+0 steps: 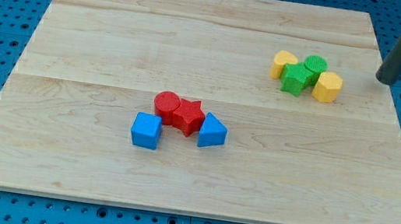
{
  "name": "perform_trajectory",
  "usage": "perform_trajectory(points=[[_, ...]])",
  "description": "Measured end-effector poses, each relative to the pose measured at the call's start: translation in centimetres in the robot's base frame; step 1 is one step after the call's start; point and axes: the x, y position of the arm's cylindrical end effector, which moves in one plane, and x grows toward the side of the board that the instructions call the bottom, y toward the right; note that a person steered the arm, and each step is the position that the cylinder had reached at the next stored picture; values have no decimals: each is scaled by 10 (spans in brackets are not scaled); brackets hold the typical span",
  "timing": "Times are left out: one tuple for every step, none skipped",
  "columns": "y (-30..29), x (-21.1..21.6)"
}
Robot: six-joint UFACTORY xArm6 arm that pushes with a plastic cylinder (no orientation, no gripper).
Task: Push the yellow hexagon into the green blocks
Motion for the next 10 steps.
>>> perform_trajectory(points=[[-27,16],[-68,16],[-61,20],[-55,22],[-55,28],[-66,49],[-91,49],[-94,49],[-95,49],[-95,49]])
